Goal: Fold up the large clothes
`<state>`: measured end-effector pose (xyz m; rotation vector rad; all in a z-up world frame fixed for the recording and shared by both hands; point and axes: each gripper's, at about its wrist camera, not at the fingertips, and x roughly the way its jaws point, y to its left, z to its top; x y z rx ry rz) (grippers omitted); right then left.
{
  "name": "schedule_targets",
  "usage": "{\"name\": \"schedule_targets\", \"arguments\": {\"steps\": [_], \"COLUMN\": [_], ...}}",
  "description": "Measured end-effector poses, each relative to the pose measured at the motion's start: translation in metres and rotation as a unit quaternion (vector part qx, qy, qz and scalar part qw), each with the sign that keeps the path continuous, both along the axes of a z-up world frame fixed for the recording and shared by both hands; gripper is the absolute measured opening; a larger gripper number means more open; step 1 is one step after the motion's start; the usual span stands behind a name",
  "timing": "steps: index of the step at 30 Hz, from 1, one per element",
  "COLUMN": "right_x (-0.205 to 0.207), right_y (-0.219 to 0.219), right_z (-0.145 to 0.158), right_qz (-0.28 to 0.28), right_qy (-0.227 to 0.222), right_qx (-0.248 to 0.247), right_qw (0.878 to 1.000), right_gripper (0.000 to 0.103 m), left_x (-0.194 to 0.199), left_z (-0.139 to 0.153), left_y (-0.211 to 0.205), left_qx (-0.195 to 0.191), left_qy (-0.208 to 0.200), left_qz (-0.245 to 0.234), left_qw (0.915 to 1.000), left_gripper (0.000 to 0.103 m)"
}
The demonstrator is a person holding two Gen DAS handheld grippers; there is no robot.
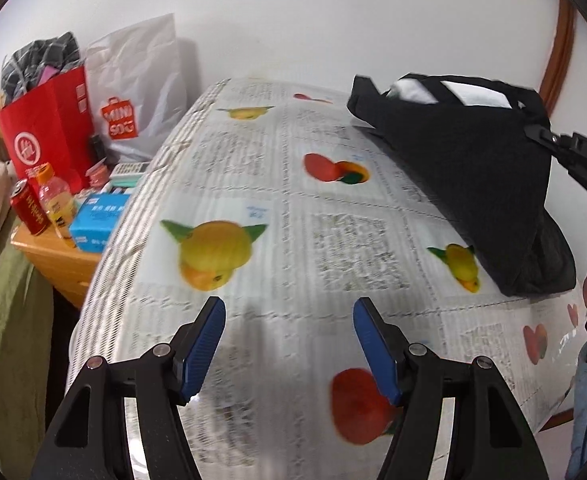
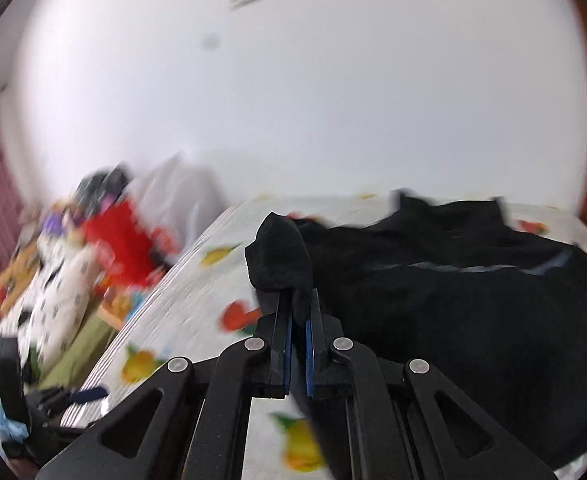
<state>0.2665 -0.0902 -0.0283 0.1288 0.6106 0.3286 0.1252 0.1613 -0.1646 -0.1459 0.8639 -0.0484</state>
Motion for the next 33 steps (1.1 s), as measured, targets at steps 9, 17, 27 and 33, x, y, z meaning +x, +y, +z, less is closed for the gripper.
{"name": "schedule_targets", "arguments": {"steps": [9,17,27,33], "right_x": [0.0,0.009,-0.025,-0.046], "right_y": [-0.1,-0.13,-0.144,-0.184], "right_z": [-0.04,-0.094,-0.084,-0.085], "right_qz": [-0.118,-0.155,-0.097,-0.117], "right_qy": [0.033,0.132,0.101,0.078], "right_qx": [0.065,0.001,-0.074,-0.136], "right_qw": [0.99,0.979,0.987,0.981], "right_gripper": [0.005,0.006,0.031,0.038], "left_x": [0.015,0.027,0.037,0.04], "left_z": [0.009,0.008,0.0,-0.011], "left_y": [-0.051,-0.107,-0.181,-0.214], "left_qx": [-0.012,-0.015,-0.019,-0.015], "left_qy": [-0.015,-0.014,-0.001,0.007], "left_qz": [-0.048,-0.09,-0.148,-0.167], "left_qw": [0.9987,0.9957,0.9889,0.9859], "left_gripper": [0.064,0.064,0.064,0.064]}}
